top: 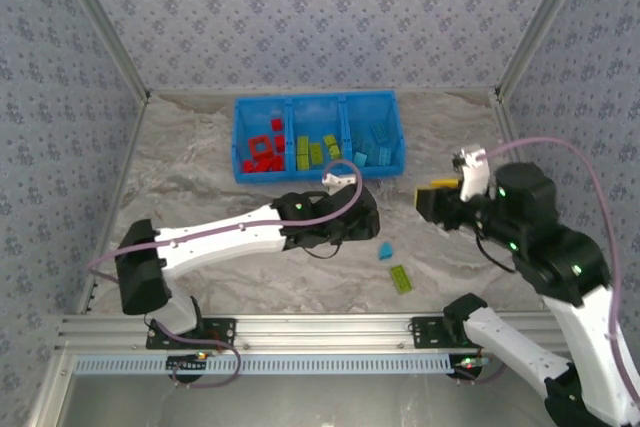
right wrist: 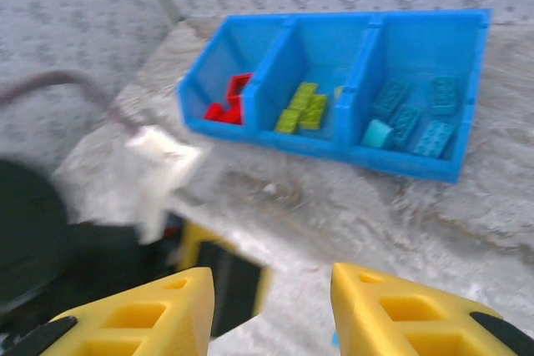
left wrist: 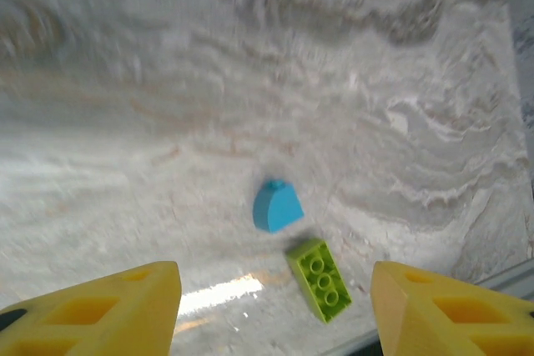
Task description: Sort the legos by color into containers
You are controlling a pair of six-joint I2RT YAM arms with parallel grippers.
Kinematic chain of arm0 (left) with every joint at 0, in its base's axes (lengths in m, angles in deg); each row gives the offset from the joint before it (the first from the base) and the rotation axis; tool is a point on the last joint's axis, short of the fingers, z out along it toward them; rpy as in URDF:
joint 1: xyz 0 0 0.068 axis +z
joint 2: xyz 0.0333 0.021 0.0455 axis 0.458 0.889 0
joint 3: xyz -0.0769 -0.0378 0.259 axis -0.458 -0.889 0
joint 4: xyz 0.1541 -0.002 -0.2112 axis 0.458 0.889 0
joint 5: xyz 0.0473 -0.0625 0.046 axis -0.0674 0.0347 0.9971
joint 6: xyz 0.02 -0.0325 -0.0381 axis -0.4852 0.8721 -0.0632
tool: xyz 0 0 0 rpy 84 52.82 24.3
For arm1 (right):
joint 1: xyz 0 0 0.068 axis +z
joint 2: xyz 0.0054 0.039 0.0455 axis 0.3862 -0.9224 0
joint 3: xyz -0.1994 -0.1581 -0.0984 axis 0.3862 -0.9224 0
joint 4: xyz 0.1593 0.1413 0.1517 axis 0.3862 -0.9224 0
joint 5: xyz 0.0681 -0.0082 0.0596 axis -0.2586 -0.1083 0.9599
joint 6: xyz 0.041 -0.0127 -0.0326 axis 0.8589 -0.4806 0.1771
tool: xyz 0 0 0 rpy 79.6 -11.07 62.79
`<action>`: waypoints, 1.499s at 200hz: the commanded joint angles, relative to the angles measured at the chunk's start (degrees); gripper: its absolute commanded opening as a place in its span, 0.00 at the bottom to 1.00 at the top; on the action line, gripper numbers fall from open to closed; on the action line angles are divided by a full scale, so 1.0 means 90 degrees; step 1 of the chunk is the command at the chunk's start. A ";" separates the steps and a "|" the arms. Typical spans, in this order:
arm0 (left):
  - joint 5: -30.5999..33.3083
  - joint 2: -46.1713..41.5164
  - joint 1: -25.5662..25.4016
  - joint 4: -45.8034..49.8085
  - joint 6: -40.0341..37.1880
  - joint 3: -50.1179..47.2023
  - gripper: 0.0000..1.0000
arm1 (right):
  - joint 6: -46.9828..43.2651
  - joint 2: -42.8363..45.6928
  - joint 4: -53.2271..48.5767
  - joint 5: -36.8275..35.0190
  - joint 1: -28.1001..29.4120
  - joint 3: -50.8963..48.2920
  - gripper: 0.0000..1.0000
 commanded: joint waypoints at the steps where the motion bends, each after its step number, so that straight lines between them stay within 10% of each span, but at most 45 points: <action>1: -0.1038 0.0443 -0.0115 -0.0258 0.1206 0.0126 0.62 | -0.0185 0.0227 -0.1283 0.0745 0.0115 0.0290 0.44; 79: -0.2411 0.2711 -0.0269 0.0748 0.2353 0.2091 0.68 | -0.0552 0.0508 -0.1306 0.2229 0.0130 0.0023 0.48; 177: -0.2949 0.3908 -0.0444 0.0704 0.3290 0.2780 0.65 | -0.0484 0.0795 -0.1770 0.1792 0.0120 -0.0133 0.48; 300: -0.2512 0.3938 -0.0544 0.0644 0.3105 0.2746 0.32 | -0.0548 0.0786 -0.1902 0.1407 0.0123 -0.0032 0.47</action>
